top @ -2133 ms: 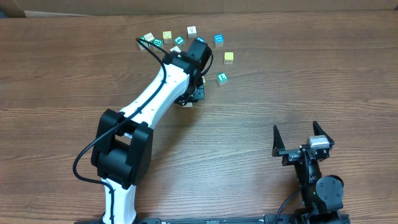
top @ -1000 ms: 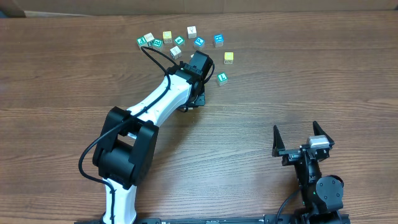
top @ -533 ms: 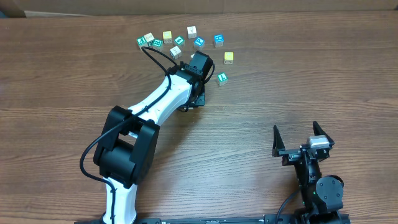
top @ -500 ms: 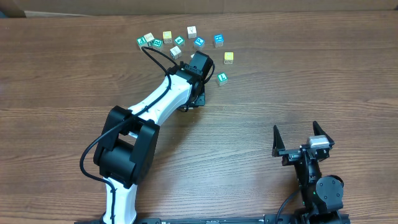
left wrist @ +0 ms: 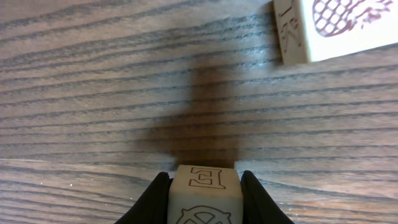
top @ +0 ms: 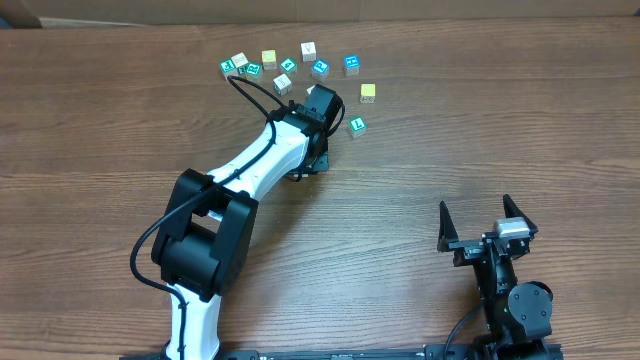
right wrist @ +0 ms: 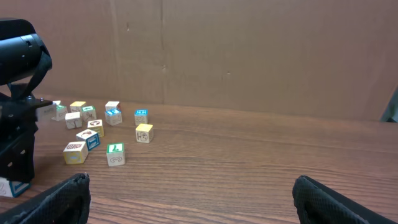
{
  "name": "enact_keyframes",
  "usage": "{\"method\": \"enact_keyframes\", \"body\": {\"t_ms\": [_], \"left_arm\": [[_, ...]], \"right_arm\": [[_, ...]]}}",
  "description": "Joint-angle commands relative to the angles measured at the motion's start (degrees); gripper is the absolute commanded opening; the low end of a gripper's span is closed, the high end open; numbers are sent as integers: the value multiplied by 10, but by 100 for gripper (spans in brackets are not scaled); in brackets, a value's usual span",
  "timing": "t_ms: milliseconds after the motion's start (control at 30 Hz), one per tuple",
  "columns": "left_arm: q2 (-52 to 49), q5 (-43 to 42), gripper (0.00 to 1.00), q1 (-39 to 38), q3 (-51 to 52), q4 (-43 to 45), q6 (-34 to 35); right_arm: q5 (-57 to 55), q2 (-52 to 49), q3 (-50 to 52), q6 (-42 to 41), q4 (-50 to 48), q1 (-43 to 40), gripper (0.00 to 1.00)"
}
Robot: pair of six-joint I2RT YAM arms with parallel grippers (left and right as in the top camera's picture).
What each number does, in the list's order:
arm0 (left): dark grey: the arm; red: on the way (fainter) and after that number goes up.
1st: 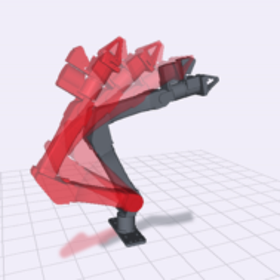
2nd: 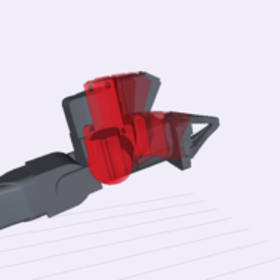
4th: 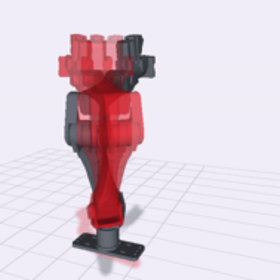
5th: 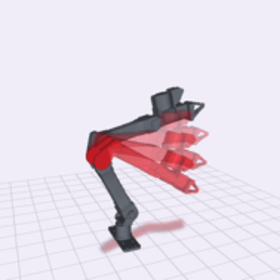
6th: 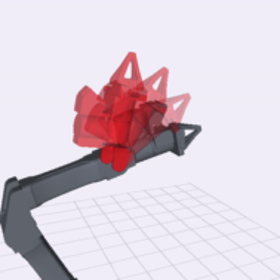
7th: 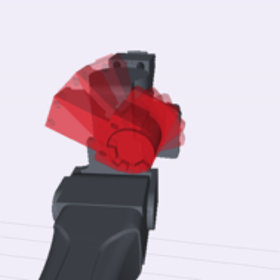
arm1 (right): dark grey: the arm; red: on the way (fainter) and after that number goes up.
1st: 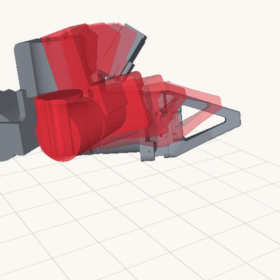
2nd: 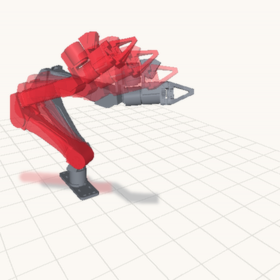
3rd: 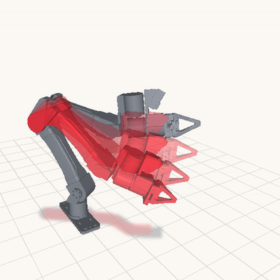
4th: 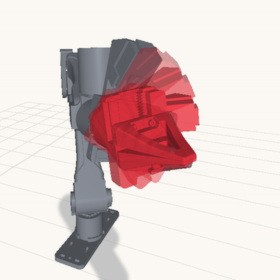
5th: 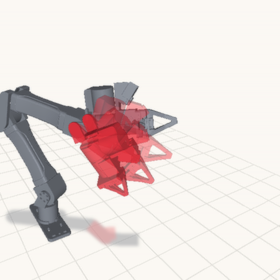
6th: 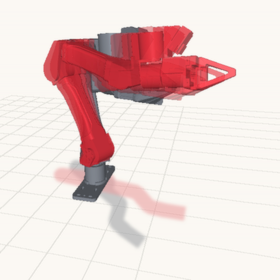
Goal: Form a horizontal line
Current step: 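Lower the pretzel block onto the table in front of the pile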
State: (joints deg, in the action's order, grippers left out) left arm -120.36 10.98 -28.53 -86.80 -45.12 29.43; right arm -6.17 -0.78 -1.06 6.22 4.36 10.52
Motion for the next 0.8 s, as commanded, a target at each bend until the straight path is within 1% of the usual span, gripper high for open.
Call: {"method": "enact_keyframes", "body": {"t_ms": [0,133,300,500,567,633,767], "left_arm": [[-12,12,17,-4,6,2,-3],[-12,12,19,-4,6,2,-3],[-12,11,25,-4,6,2,-2],[-12,10,29,-4,9,2,4],[-12,10,36,-4,9,2,4],[-12,10,40,-4,9,2,4],[-12,10,40,-4,9,2,6]], "right_arm": [[2,6,6,3,-2,-2,100],[2,6,6,3,-2,-2,100],[2,6,6,3,-2,-2,100],[2,6,6,3,-2,-2,100],[2,6,6,3,-2,-2,100],[2,6,6,3,-2,-2,100],[2,6,6,3,-2,-2,100]]}}
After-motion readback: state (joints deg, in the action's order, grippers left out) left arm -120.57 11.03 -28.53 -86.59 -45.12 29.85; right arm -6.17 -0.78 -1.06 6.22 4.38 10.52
